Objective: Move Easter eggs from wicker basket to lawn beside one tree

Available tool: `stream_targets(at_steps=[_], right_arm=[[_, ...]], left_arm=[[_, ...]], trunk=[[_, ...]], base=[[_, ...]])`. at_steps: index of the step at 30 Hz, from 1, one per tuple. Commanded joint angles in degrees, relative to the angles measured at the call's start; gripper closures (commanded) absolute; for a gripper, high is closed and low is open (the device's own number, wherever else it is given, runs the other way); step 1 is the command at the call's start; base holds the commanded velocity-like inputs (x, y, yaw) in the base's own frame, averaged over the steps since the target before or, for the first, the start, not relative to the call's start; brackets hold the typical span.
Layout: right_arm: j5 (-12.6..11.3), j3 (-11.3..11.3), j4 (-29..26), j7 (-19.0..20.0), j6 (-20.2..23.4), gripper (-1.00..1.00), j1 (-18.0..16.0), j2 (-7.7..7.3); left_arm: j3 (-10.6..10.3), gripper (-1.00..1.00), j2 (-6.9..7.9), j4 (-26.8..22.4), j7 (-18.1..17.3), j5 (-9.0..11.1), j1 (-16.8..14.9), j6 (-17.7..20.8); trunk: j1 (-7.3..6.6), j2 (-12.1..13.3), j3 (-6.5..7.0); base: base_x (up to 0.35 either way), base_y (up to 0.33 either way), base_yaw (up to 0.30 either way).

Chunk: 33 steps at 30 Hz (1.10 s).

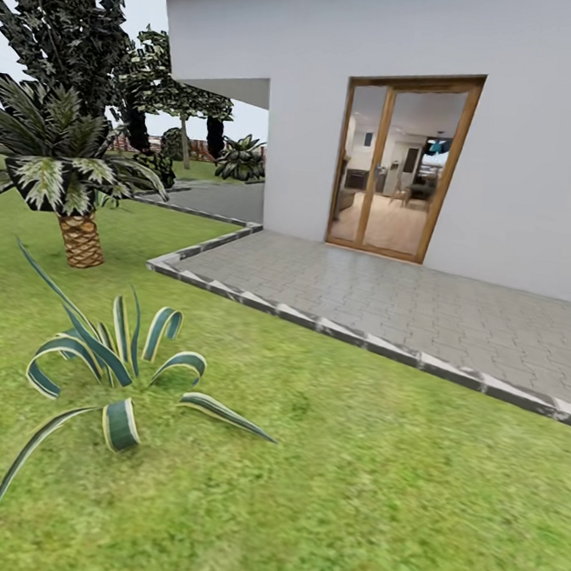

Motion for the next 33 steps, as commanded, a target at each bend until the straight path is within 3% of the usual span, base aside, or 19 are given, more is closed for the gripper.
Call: stream_targets(at_steps=[1,17,33], right_arm=[[0.0,0.0,0.1,0.0,0.0,-1.0,-0.1,-0.01],[0.0,0.0,0.1,0.0,0.0,-1.0,-0.1,-0.01],[0.0,0.0,0.1,0.0,0.0,-1.0,-0.1,-0.01]], left_arm=[[0.0,-1.0,0.0,-0.1,0.0,0.0,0.0,0.0],[-0.1,-1.0,0.0,-0.1,0.0,0.0,0.0,-0.1],[0.0,-1.0,0.0,-0.1,0.0,0.0,0.0,0.0]], trunk=[[0.01,0.0,-0.04],[0.01,0.0,-0.04],[0.01,0.0,-0.04]], base=[[0.069,0.158,0.0],[0.011,0.017,0.0],[0.266,0.0,0.0]])
